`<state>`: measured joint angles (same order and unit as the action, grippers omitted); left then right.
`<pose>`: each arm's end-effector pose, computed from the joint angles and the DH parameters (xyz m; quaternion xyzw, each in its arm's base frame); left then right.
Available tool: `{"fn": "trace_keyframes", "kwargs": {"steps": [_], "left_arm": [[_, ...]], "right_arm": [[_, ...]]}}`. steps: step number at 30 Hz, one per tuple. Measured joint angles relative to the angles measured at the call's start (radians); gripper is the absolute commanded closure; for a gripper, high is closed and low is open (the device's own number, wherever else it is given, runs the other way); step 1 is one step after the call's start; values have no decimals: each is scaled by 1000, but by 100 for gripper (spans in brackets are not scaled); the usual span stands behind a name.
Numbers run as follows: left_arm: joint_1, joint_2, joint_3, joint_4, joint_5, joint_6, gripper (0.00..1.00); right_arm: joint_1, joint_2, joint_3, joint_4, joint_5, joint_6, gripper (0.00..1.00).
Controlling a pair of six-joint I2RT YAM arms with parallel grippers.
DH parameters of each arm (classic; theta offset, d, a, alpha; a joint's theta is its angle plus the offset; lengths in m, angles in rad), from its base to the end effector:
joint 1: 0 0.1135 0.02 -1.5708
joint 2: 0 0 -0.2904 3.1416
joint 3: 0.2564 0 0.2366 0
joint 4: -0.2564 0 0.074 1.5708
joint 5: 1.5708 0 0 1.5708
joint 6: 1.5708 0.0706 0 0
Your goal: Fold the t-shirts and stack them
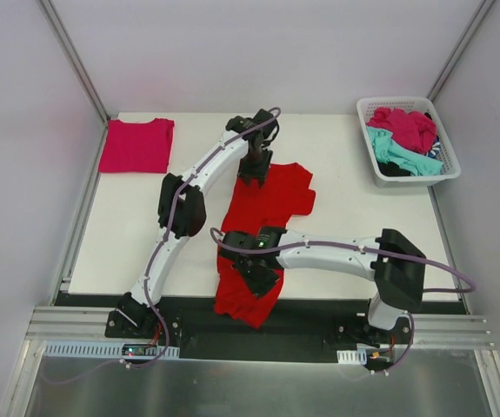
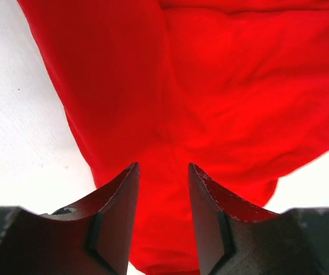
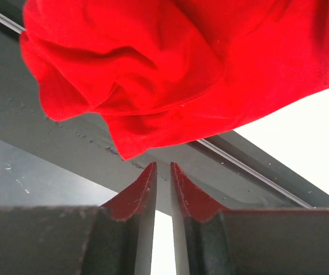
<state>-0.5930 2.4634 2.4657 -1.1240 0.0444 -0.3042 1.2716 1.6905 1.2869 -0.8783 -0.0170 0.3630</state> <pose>0.4441 -0.3030 0.2260 0.1451 0.9638 -0.1161 0.1912 0.0961 0.3156 0.2285 -0.4353 0.8886 0.1107 0.0924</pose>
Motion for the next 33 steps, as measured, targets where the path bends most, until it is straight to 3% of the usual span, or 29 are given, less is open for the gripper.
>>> {"fn": "trace_keyframes", "kwargs": {"steps": [12,24,33], "left_arm": [[59,68,-59,-19,0,39,61],[85,73,-79,-19,-3,77,60],[201,128,2,-22,9,64,59]], "right_arm": [[50,172,65,-9,6,30,87],[55,41,67,-42,68,54,86],[74,-108,16,-78,116,115,83]]}}
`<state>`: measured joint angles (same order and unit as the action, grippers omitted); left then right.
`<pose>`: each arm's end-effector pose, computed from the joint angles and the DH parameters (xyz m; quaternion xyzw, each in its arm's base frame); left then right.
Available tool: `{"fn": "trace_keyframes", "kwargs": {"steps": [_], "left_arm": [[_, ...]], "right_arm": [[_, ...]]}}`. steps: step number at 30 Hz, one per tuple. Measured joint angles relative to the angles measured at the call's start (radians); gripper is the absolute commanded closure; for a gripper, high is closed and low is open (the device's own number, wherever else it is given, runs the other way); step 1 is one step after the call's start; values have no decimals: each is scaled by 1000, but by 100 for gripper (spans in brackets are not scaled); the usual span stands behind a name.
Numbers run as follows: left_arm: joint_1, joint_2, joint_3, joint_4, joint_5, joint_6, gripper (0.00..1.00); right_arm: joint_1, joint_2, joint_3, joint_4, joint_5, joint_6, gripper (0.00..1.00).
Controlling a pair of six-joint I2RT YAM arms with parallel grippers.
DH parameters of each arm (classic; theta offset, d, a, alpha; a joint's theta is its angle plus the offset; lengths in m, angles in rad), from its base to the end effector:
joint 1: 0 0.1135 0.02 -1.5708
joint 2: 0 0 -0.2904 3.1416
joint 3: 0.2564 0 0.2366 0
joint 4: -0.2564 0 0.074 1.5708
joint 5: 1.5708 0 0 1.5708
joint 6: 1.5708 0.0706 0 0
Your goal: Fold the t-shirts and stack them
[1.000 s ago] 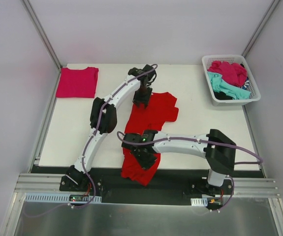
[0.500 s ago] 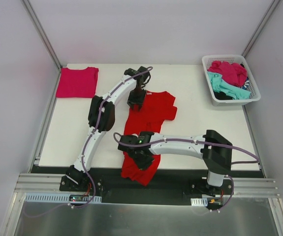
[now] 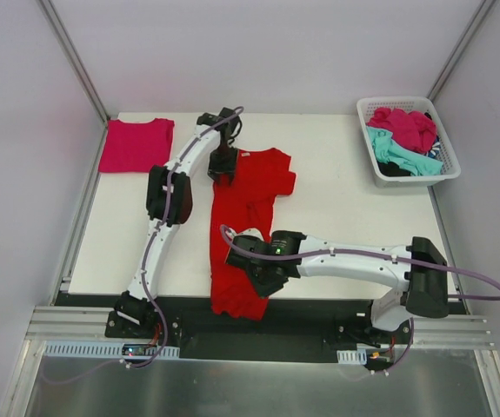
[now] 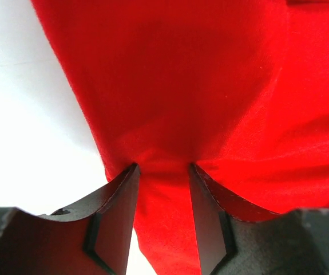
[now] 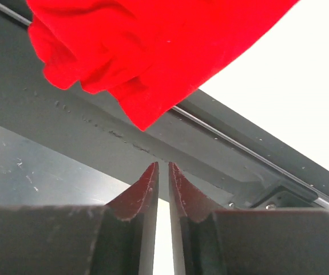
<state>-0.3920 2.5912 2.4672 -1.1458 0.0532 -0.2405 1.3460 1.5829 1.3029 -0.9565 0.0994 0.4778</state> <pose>0.5021 -0.2116 0.1586 0.0788 0.9852 -0.0716 0.1343 0.0753 0.2981 0.2620 -0.4067 0.8970 0.1014 0.1405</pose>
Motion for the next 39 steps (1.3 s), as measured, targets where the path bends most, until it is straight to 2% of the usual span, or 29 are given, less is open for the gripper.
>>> {"fn": "trace_keyframes", "kwargs": {"steps": [5,8,13,16,19,23,27,31,34,37,39], "left_arm": [[53,-108,-155,22,-9,-43,59],[61,-220,-222,15,-12,-67,58],[60,-388,-148,2,-7,-74,57],[60,-418,-50,0,-4,-74,58],[60,-419,-41,-3,2,-83,58],[58,-446,-201,13,-1,-109,57],[60,-555,-406,7,-46,-138,57],[83,-769,-537,10,-119,-167,57],[164,-951,-637,19,-142,-179,57],[272,-1079,-748,22,-161,-193,57],[286,-1116,-820,28,-159,-199,57]], "right_arm": [[-24,-19,-1,-29,63,3,83],[-96,-4,12,-39,86,-20,83],[-195,23,56,-35,113,-65,84],[-192,23,61,-33,113,-72,84],[-186,14,39,-23,114,-67,83],[-203,0,-3,-27,111,-68,82],[-298,14,10,-18,84,-99,82],[-441,142,153,-9,44,-166,81],[-527,284,309,6,-7,-224,81],[-605,488,563,-21,-92,-289,81],[-640,628,737,-55,-144,-322,78]]}}
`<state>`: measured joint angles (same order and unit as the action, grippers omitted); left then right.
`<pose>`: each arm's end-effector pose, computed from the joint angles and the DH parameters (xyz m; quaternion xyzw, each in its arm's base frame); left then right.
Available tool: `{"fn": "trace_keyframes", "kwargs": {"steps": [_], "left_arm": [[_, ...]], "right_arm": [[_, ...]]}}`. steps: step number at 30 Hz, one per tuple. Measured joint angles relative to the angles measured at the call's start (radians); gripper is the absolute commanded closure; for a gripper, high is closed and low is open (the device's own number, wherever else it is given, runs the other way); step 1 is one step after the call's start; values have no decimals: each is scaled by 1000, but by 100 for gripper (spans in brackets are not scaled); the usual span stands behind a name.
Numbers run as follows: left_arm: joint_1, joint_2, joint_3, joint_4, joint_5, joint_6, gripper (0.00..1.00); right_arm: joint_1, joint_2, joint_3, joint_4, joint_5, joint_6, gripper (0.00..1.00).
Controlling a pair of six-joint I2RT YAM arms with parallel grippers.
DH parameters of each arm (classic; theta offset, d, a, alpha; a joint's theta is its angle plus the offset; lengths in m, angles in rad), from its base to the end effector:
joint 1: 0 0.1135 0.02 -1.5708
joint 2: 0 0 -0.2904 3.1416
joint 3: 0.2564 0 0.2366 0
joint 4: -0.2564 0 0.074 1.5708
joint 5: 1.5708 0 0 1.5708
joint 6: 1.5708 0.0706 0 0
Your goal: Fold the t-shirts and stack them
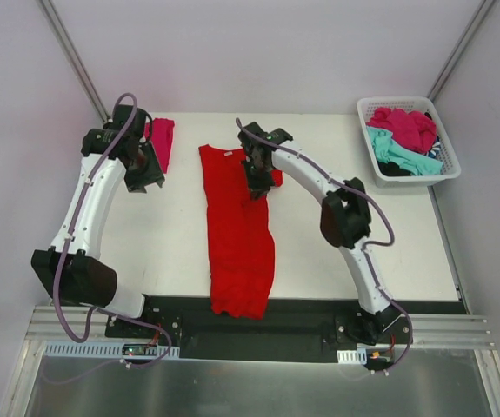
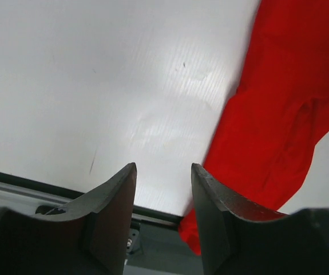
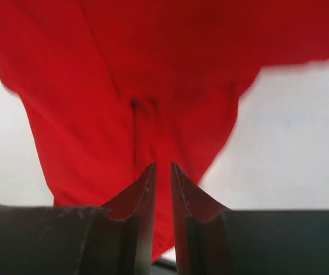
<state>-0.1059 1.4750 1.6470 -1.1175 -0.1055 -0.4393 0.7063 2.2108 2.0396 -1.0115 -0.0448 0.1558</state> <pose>0.2910 -0.0235 0.3839 -0.1737 0.9343 -0.0344 0.3093 0.3661 0.3164 0.2328 -0.2708 0.9429 0.1005 0.1660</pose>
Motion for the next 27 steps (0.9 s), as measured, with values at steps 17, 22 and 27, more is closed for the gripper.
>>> {"fn": "trace_keyframes", "kwargs": {"steps": [17,22,27], "left_arm": [[-19,-107,-217,18,97,-17,57],[-19,-112,-268,27,98,-17,57],[-20,-114,-289,29,98,-17,57]], "right_arm": [[-186,324,251,-136,-269,-95,76],[-189,354,302,-156,-273,-97,76],[-206,353,286,-129,-314,-98,77]]}}
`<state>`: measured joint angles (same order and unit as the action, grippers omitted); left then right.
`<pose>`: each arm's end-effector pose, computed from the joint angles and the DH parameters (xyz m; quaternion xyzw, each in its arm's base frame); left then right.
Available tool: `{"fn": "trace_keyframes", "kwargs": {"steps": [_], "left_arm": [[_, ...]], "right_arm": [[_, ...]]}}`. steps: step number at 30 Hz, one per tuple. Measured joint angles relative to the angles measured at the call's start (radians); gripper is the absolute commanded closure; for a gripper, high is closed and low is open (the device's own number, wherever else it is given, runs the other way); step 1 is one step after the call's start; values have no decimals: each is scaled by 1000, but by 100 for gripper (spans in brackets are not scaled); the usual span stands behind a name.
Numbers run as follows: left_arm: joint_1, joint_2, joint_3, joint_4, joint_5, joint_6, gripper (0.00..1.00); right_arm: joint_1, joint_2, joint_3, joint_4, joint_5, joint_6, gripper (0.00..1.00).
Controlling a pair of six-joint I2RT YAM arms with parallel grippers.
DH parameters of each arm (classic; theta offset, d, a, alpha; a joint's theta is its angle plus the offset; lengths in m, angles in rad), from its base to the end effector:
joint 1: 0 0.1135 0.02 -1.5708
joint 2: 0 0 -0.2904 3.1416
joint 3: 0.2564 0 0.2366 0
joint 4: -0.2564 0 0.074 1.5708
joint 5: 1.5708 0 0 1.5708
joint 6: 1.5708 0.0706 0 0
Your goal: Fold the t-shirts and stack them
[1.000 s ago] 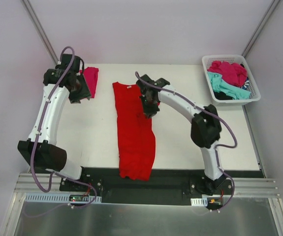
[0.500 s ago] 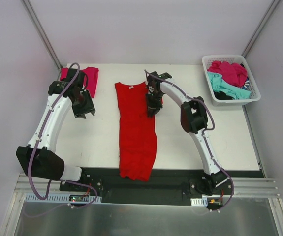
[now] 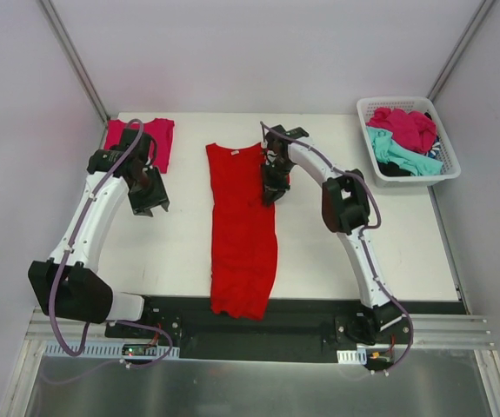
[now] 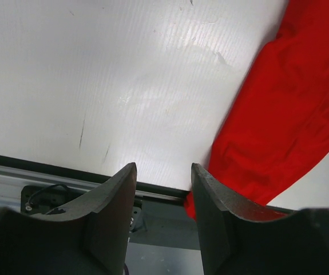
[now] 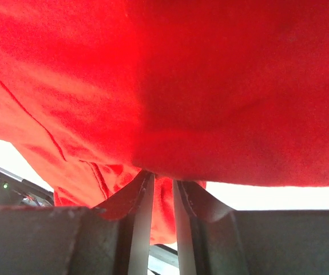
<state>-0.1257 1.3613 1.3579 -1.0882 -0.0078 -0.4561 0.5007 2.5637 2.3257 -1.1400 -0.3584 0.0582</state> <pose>0.2534 -0.0315 0.3285 -0.1607 0.9580 -0.0644 0.2284 0.4501 0.2745 0.1390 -0.2317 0.9518 0.1966 0.0421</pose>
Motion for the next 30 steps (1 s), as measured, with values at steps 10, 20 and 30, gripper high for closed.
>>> {"fn": "trace_keyframes", "kwargs": {"steps": [10,20,30], "left_arm": [[-59,-80,-29,8,16,-10,57],[-198,-188,-214,54,51,-90,57],[-206,-281,-322,82,34,-132,56]], "right_arm": [[92,-390,-446,122,61,-17,80],[341,-963,-978,207,207,78,81],[481,-1048,-1170,232,389,198,77]]}}
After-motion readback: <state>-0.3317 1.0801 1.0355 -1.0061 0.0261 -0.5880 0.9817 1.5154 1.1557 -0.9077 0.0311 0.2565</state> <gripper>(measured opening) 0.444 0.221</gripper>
